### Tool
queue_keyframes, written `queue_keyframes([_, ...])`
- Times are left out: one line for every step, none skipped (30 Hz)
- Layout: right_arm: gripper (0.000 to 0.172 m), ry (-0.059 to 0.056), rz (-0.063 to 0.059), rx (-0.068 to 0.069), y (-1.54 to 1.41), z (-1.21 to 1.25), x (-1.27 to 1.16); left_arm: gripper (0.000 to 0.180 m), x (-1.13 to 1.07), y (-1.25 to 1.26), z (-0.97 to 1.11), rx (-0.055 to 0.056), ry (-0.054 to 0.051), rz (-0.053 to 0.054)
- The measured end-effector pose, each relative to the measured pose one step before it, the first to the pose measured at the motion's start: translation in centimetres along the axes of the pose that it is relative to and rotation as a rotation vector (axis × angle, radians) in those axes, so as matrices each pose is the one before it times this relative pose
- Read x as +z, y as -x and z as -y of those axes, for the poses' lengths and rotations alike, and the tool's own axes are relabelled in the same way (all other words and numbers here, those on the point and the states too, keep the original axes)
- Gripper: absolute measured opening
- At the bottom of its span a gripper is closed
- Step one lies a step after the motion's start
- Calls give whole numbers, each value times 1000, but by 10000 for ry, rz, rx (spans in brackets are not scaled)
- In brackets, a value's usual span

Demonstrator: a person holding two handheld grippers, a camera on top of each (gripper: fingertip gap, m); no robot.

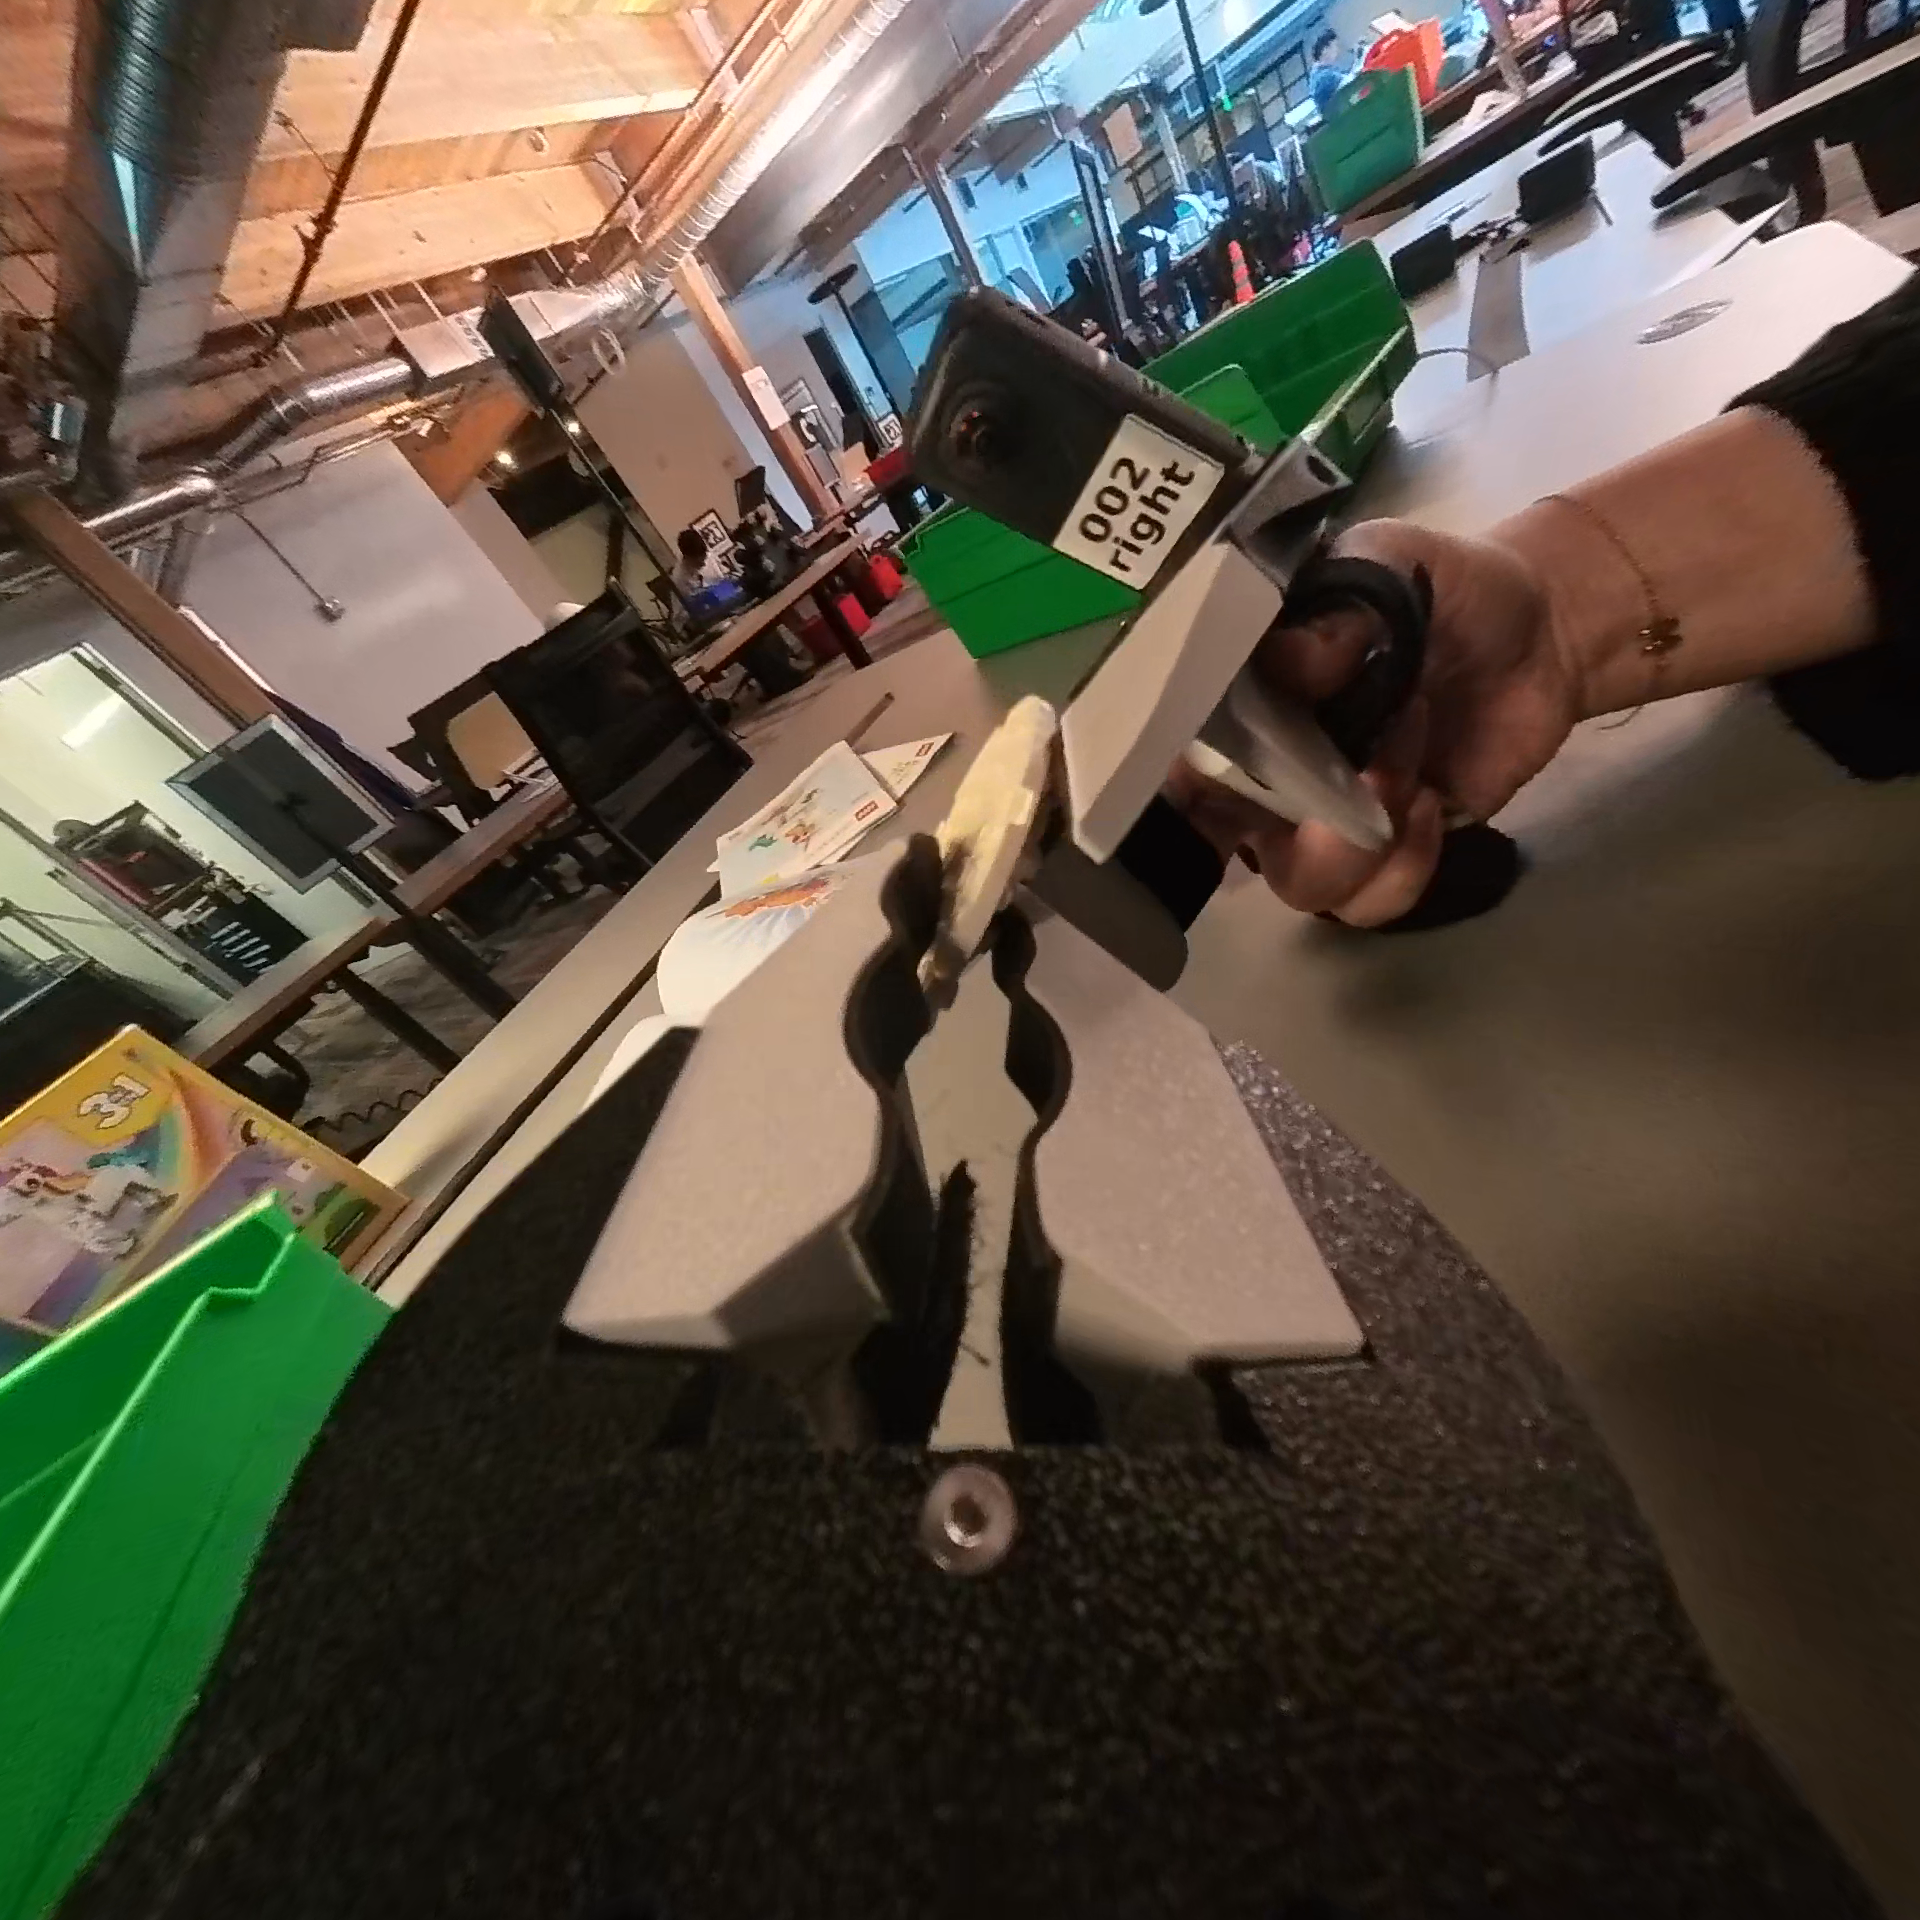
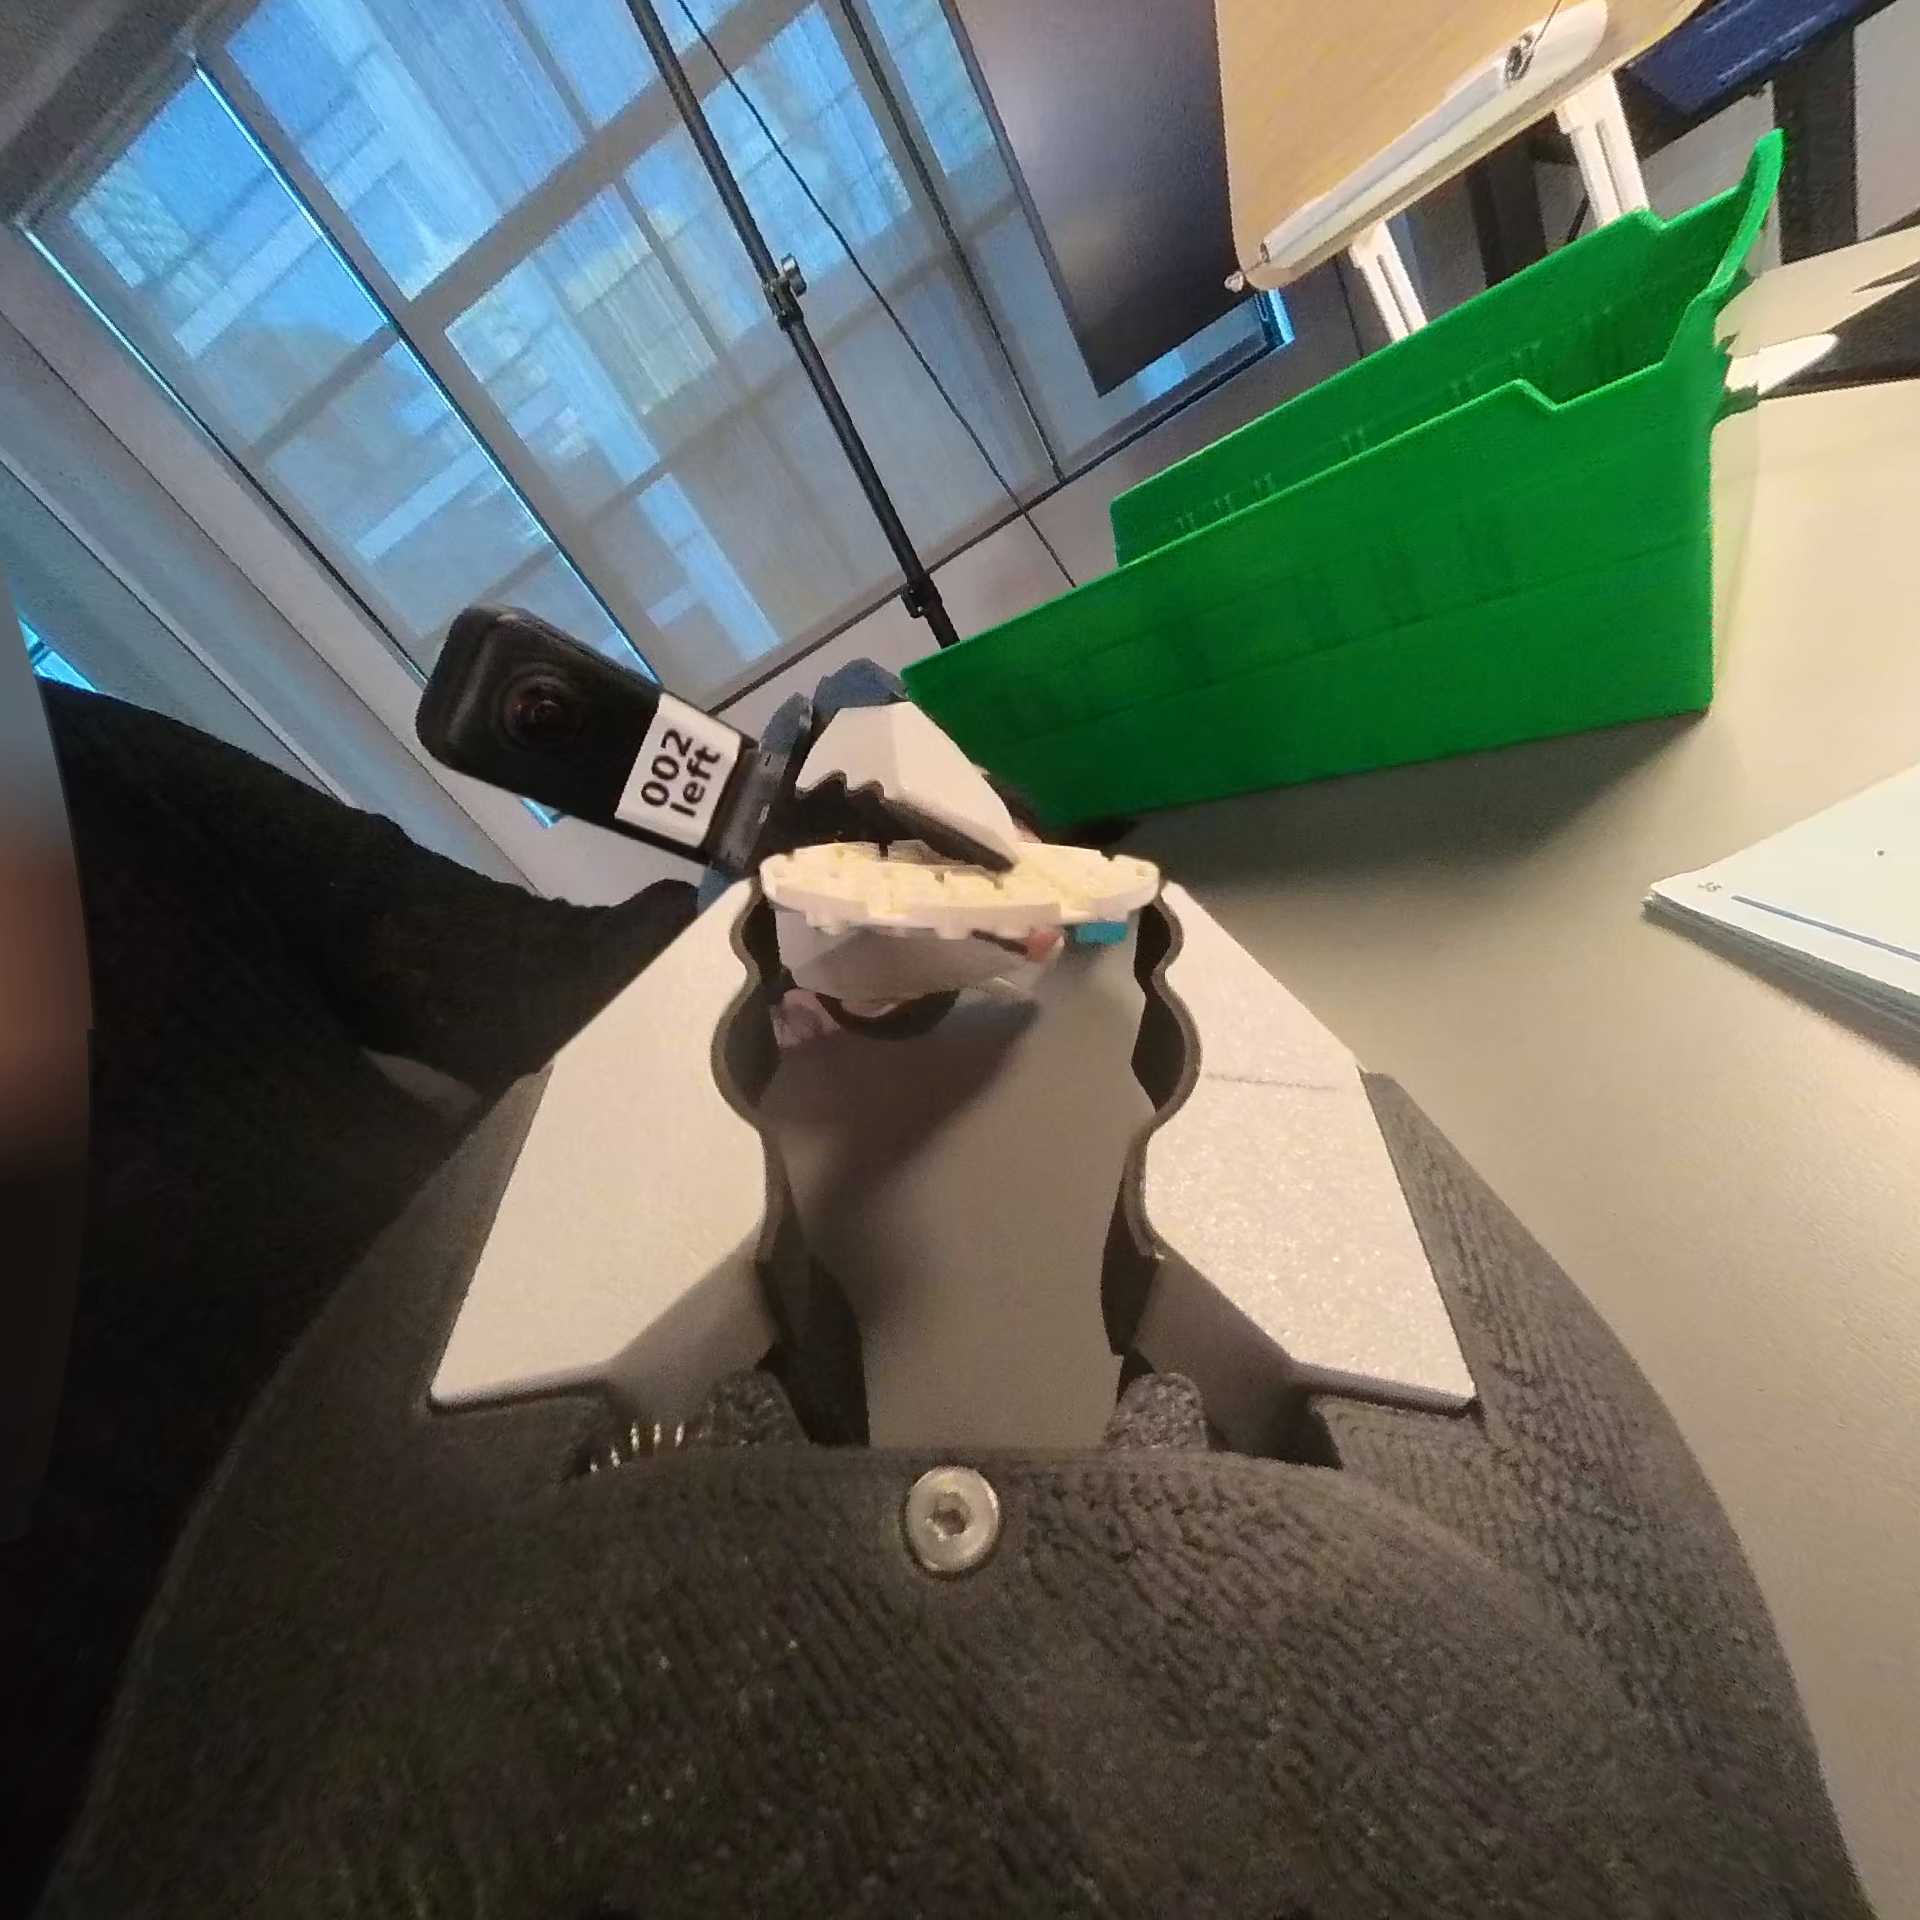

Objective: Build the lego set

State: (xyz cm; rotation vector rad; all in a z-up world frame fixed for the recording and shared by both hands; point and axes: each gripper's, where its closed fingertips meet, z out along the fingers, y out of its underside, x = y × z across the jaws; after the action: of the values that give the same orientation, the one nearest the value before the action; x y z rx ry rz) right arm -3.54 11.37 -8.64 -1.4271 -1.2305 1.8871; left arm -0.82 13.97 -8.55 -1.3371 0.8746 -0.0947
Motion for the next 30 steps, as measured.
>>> queue_keyframes([69,54,-28,-29,-32,-72,15,6,-35,-29,-66,-45,31,-84])
queue_keyframes([69,57,-27,-5,-46,-81,22,6,-22,-36,-80,-52,39,-76])
queue_keyframes([69,63,-18,8,-42,-89,1,7,-9,-41,-97,-37,49,-78])
queue_keyframes([69,50,-28,-13,-46,-74,9,6,-11,-28,-71,-46,39,-64])
queue_keyframes([69,48,-32,-35,-29,-69,13,7,-28,-28,-60,-43,34,-75])
queue_keyframes([69,64,-41,-50,-30,-81,19,6,-29,-38,-68,-30,41,-72])
queue_keyframes([69,77,-44,-34,-48,-97,11,6,-13,-49,-88,-45,49,-72])
queue_keyframes([69,47,-29,-20,-16,-76,4,7,-23,-42,-55,-63,24,-59])
queue_keyframes([69,13,-17,-19,-12,-22,11,7,-15,-10,-18,-38,15,-30])
queue_keyframes([69,15,-17,-27,0,-22,4,7,-13,-17,-18,-48,22,-49])
queue_keyframes([69,25,-42,-53,-30,-37,-4,7,-10,-17,-20,-120,7,-62])
queue_keyframes([69,27,-51,-33,-34,-36,12,7,3,-15,-54,-150,13,-57])
queue_keyframes([69,31,-25,-7,-33,-36,0,7,2,-12,-50,-34,16,-20])
queue_keyframes([69,25,-17,-32,-4,-35,-3,7,-7,-9,-13,32,25,-7])
queue_keyframes([69,20,-35,-59,-11,-14,-12,7,-4,-16,-11,-76,18,-38])
queue_keyframes([69,43,-46,-63,-21,-49,-24,7,7,-31,-46,-102,12,-55])
queue_keyframes([69,41,-27,-46,-10,-43,-12,7,-3,-34,-32,-23,17,-26])
queue_keyframes([69,18,-15,-30,-13,-17,-15,7,1,-9,1,-59,17,-28])
queue_keyframes([69,17,-25,-1,-30,-15,-12,8,18,4,-50,-62,30,-22])
queue_keyframes([69,31,-27,17,-70,-31,-17,7,32,9,-77,-37,57,-4])
queue_keyframes([69,39,-32,1,-66,-42,-16,7,23,-13,-74,-72,67,-29])
queue_keyframes([69,36,-29,-19,-43,-32,-4,8,12,-20,-42,-53,27,-39])
queue_keyframes([69,27,-28,-27,-15,-26,3,8,-15,-15,-33,-12,22,-26])
queue_keyframes([69,21,-20,-16,-15,-29,14,8,-19,1,-32,-8,19,-21])
queue_keyframes([69,15,-12,-13,-8,-18,5,8,-14,-12,-22,-31,12,-19])
queue_keyframes([69,26,-11,-12,-8,-32,7,8,-14,-20,-21,-40,20,-40])
queue_keyframes([69,27,-9,-10,-6,-21,-7,8,7,-10,-30,3,13,-15])
queue_keyframes([69,9,-1,-9,-8,-12,-6,8,-4,-10,-3,-21,5,-9])
queue_keyframes([69,27,-6,-19,4,-28,-13,8,-4,-28,-12,-6,14,-24])
queue_keyframes([69,32,-4,-11,-4,-38,-11,8,1,-26,-26,-27,20,-26])
